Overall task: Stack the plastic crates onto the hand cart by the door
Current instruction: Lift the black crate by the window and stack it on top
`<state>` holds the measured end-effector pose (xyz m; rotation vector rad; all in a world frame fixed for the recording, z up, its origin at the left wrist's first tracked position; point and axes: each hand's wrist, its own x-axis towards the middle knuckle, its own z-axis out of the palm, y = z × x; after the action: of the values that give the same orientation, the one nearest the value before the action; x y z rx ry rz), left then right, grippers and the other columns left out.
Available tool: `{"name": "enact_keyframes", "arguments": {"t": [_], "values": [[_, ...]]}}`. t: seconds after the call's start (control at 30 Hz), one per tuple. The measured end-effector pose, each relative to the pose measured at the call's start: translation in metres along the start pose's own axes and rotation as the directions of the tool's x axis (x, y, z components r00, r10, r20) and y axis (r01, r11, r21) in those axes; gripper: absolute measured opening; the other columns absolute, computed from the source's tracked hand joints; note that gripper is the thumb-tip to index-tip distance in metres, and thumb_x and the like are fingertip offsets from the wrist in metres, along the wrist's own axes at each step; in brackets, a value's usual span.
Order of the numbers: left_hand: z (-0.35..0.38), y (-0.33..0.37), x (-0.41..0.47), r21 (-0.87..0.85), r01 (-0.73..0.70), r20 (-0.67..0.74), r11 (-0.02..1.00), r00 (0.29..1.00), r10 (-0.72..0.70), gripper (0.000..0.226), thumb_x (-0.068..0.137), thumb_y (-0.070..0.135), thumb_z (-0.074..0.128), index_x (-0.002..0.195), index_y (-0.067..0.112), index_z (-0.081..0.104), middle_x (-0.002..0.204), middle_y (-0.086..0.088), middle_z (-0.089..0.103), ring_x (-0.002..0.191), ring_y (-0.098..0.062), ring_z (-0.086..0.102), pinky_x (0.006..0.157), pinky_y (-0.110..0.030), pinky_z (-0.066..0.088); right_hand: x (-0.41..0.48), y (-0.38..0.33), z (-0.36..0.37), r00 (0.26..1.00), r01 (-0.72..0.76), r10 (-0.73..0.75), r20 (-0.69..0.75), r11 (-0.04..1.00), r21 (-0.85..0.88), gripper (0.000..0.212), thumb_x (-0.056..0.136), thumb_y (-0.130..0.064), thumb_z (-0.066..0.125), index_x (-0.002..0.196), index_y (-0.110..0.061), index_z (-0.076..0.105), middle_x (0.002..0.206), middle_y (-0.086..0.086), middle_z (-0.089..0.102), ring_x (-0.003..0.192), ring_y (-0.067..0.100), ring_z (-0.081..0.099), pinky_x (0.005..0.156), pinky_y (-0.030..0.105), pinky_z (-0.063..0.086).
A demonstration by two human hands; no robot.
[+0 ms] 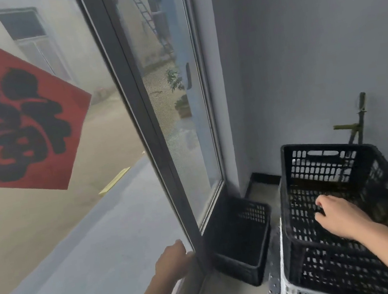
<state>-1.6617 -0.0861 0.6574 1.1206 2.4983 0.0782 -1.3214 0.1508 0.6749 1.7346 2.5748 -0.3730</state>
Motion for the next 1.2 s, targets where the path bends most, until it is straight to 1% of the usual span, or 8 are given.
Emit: {"name": "enact_keyframes", "arguments": {"t": [0.17, 0.43, 0.6, 0.7, 0.83, 1.0, 1.1, 1.2], "values": [[-0.028, 0.006, 0.027, -0.024, -0.088, -0.055, 0.996, 0.995, 0.087, 0.022, 0.092, 0.035, 0.042, 0.103, 0.017, 0.049, 0.098, -0.002, 0.057, 0.086, -0.022, 0.057, 0.071, -0.032, 0.045, -0.012, -0.041, 0.010, 1.000, 0.005, -0.004, -0.012, 1.000, 0.017, 0.034, 0.100, -0.035, 0.046, 0.131, -0.021, 0.051, 0.135, -0.005, 0.055, 0.114, 0.016, 0.058, 0.089, 0.033, 0.052], [-0.027, 0.000, 0.046, 0.101, -0.096, 0.039, 0.990, 0.995, 0.093, 0.032, 0.096, 0.031, 0.042, 0.120, 0.011, 0.049, 0.099, -0.002, 0.053, 0.087, -0.020, 0.055, 0.069, -0.029, 0.042, -0.001, -0.043, 0.016, 1.000, -0.013, 0.014, -0.027, 0.999, 0.029, 0.037, 0.099, -0.035, 0.048, 0.133, -0.019, 0.052, 0.133, -0.002, 0.057, 0.112, 0.017, 0.058, 0.087, 0.035, 0.054], [-0.040, 0.008, 0.061, 0.114, -0.068, 0.063, 0.991, 0.996, 0.061, 0.034, 0.095, 0.031, 0.042, 0.121, 0.012, 0.049, 0.110, -0.006, 0.059, 0.094, -0.024, 0.058, 0.073, -0.032, 0.045, 0.022, -0.040, 0.014, 0.999, -0.006, 0.008, -0.048, 0.999, 0.035, 0.040, 0.100, -0.034, 0.047, 0.136, -0.016, 0.051, 0.134, 0.000, 0.057, 0.119, 0.018, 0.054, 0.085, 0.032, 0.051], [-0.050, 0.015, 0.073, 0.128, -0.069, 0.050, 0.989, 0.997, 0.063, 0.031, 0.096, 0.031, 0.041, 0.119, 0.013, 0.049, 0.104, -0.004, 0.055, 0.088, -0.022, 0.054, 0.072, -0.031, 0.044, 0.037, -0.042, 0.012, 0.999, 0.004, -0.002, -0.054, 0.999, 0.040, 0.041, 0.100, -0.034, 0.047, 0.137, -0.017, 0.050, 0.136, -0.002, 0.056, 0.122, 0.017, 0.052, 0.090, 0.035, 0.052], [-0.059, 0.020, 0.085, 0.138, -0.066, 0.031, 0.988, 0.998, 0.063, 0.021, 0.093, 0.030, 0.042, 0.106, 0.015, 0.048, 0.097, -0.002, 0.055, 0.086, -0.022, 0.056, 0.069, -0.031, 0.043, 0.052, -0.052, 0.008, 0.999, 0.012, -0.010, -0.051, 0.999, 0.048, 0.042, 0.100, -0.034, 0.046, 0.139, -0.017, 0.049, 0.138, -0.001, 0.056, 0.124, 0.019, 0.052, 0.089, 0.035, 0.051], [-0.066, 0.023, 0.115, 0.127, -0.096, 0.046, 0.987, 0.995, 0.091, 0.036, 0.089, 0.033, 0.042, 0.120, 0.017, 0.051, 0.110, -0.003, 0.062, 0.092, -0.024, 0.060, 0.074, -0.034, 0.050, 0.072, -0.070, 0.010, 0.998, 0.020, -0.017, -0.059, 0.998, 0.053, 0.042, 0.100, -0.032, 0.046, 0.139, -0.015, 0.048, 0.138, 0.000, 0.055, 0.125, 0.020, 0.051, 0.089, 0.035, 0.049], [-0.068, 0.026, 0.137, 0.207, -0.160, 0.093, 0.965, 0.985, 0.144, 0.034, 0.093, 0.029, 0.043, 0.124, 0.013, 0.047, 0.114, -0.007, 0.059, 0.093, -0.023, 0.056, 0.073, -0.032, 0.045, 0.083, -0.084, 0.012, 0.998, -0.009, 0.013, -0.065, 0.997, 0.071, 0.041, 0.100, -0.031, 0.048, 0.138, -0.015, 0.050, 0.137, 0.000, 0.055, 0.125, 0.020, 0.051, 0.092, 0.036, 0.050], [-0.071, 0.027, 0.170, 0.216, -0.208, 0.111, 0.954, 0.976, 0.188, 0.033, 0.092, 0.027, 0.044, 0.121, 0.012, 0.048, 0.104, -0.004, 0.058, 0.089, -0.023, 0.057, 0.069, -0.032, 0.045, 0.100, -0.102, 0.012, 0.994, -0.039, 0.046, -0.098, 0.997, 0.066, 0.036, 0.099, -0.030, 0.048, 0.132, -0.016, 0.053, 0.132, 0.001, 0.057, 0.122, 0.020, 0.052, 0.092, 0.037, 0.050]]}}
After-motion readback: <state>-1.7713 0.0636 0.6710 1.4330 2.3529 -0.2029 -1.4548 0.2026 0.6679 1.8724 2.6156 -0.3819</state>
